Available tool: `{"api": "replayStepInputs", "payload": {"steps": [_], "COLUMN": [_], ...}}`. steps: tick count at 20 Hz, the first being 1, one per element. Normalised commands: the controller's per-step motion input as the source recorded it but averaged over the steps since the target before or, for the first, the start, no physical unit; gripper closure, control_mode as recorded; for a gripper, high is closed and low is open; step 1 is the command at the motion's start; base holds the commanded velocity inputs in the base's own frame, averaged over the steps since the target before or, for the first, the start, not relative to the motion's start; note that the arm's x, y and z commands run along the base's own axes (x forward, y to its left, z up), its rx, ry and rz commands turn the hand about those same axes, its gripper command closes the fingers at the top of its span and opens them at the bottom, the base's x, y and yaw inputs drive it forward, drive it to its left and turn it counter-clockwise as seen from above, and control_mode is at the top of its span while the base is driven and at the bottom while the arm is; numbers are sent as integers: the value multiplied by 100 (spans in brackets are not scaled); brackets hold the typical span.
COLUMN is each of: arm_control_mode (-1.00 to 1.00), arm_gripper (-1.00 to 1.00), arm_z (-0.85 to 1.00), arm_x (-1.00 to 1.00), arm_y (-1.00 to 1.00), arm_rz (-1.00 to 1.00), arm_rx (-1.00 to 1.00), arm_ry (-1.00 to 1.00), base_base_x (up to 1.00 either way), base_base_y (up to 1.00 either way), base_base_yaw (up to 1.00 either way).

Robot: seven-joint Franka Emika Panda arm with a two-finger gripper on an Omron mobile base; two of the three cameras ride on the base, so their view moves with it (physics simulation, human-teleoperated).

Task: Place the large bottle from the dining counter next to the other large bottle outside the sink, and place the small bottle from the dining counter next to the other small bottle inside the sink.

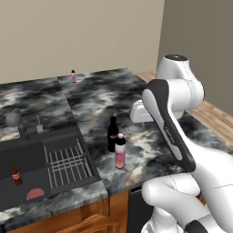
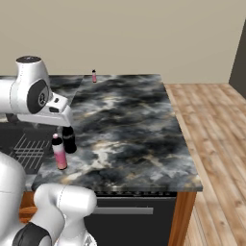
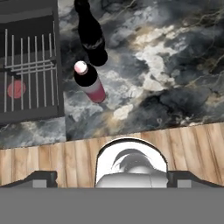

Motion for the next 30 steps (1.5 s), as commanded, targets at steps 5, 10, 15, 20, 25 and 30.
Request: {"api": "replayStepInputs", "payload": {"steps": [5, 10, 15, 20, 25, 30], "arm_control_mode": [-100, -100, -100, 100, 100, 100], "arm_gripper": [-100, -100, -100, -100, -100, -100], "arm_z": [2, 0, 0, 0, 0, 0], "arm_x": [-12, 0, 0, 0, 0, 0], "arm_y": [1, 0, 0, 0, 0, 0], "arm_rz": [21, 0, 0, 0, 0, 0], "arm_rx": [0, 0, 0, 0, 0, 0], "arm_ry": [-2, 0, 0, 0, 0, 0], "base_base_x": [0, 0, 0, -26, -99, -64], "base_base_y": [0, 0, 0, 0, -5, -55], "base_base_yaw": [0, 0, 0, 0, -7, 23]}}
